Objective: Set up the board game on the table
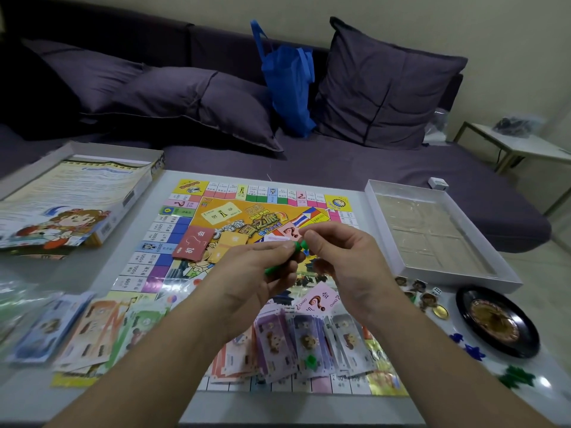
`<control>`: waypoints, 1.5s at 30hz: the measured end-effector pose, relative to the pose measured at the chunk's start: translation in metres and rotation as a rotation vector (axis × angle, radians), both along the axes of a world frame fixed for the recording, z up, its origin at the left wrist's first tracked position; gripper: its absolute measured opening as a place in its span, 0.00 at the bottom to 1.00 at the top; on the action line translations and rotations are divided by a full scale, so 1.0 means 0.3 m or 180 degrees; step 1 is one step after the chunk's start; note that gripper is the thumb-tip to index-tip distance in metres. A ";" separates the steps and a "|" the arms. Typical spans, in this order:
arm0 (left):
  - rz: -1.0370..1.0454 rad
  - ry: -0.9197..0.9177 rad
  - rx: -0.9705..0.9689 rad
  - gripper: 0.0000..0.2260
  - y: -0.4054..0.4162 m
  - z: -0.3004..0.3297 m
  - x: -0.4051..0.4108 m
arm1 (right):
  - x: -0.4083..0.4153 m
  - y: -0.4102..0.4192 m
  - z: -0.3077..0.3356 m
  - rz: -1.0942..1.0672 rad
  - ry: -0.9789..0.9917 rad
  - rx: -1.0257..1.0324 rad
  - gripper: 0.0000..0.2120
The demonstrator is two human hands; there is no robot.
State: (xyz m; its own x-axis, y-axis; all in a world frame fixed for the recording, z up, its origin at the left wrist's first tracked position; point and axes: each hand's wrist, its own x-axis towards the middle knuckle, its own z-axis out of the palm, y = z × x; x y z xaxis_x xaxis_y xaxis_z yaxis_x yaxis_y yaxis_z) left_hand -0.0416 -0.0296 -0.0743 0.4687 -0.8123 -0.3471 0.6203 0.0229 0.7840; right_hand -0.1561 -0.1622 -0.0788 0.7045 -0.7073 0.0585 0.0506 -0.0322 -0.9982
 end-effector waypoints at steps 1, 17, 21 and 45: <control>-0.0032 0.0019 -0.0021 0.09 0.000 0.000 -0.002 | 0.002 -0.001 -0.004 0.0003 -0.0007 0.0016 0.04; -0.0095 0.0223 -0.0181 0.09 -0.002 0.005 -0.034 | 0.013 0.033 0.001 0.0041 -0.0209 0.0218 0.10; -0.0111 0.0242 -0.0222 0.09 -0.006 0.008 -0.041 | 0.012 0.044 0.009 0.0107 -0.0294 0.0573 0.09; -0.0279 -0.0459 -0.0058 0.12 0.006 0.014 -0.032 | 0.010 0.057 0.022 0.0361 -0.0284 0.0914 0.05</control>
State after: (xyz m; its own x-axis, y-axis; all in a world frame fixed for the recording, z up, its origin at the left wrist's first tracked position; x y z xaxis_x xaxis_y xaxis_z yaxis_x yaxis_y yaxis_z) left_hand -0.0512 -0.0279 -0.0702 0.4397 -0.8578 -0.2662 0.5018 -0.0113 0.8649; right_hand -0.1531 -0.1451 -0.0723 0.7809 -0.6210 -0.0672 0.1254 0.2612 -0.9571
